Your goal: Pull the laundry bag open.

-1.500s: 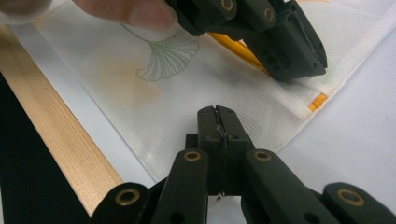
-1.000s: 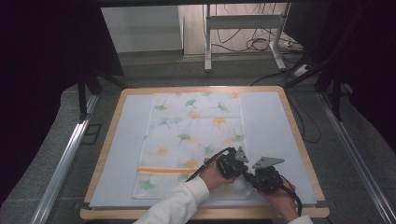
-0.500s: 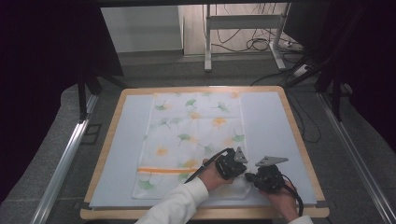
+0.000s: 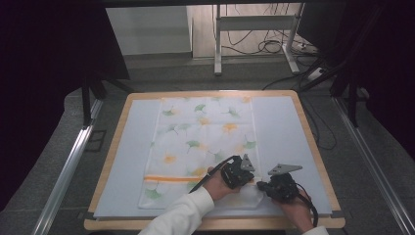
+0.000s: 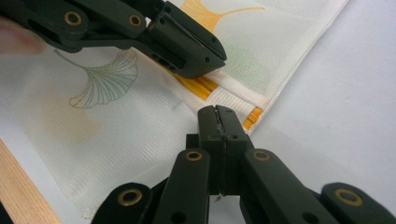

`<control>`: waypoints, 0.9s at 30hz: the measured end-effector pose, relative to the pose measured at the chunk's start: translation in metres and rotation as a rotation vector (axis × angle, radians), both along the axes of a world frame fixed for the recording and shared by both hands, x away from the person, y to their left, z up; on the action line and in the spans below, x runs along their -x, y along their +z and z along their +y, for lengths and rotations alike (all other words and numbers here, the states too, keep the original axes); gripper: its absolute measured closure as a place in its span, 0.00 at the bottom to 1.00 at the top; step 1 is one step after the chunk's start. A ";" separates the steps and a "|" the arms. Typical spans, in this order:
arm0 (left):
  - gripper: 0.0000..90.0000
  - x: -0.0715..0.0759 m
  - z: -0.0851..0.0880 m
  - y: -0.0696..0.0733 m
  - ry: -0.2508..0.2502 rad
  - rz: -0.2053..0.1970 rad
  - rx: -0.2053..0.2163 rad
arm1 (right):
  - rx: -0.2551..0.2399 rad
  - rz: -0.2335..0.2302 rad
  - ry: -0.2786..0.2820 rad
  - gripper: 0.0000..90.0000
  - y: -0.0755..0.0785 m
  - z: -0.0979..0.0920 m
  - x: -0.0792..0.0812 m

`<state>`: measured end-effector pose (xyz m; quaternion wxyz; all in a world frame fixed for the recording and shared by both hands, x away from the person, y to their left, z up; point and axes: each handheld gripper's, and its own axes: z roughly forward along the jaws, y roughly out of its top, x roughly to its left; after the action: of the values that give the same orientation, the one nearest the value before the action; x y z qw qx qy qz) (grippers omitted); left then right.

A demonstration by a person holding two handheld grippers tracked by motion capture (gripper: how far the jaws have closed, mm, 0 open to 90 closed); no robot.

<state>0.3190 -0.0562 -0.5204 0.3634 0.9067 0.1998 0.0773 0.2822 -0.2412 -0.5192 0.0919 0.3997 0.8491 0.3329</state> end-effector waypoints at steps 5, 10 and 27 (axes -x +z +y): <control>1.00 0.000 0.003 0.000 0.002 -0.003 -0.015 | -0.001 0.003 0.000 0.99 0.000 -0.001 0.000; 1.00 -0.001 0.009 0.001 0.012 0.005 -0.017 | -0.008 0.008 0.002 0.99 0.000 -0.002 -0.001; 1.00 -0.001 0.029 0.000 0.045 0.020 -0.022 | -0.011 0.008 0.002 0.99 0.000 -0.002 -0.001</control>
<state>0.3199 -0.0268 -0.5200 0.3495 0.9066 0.2230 0.0785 0.2831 -0.2433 -0.5195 0.0857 0.4008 0.8480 0.3361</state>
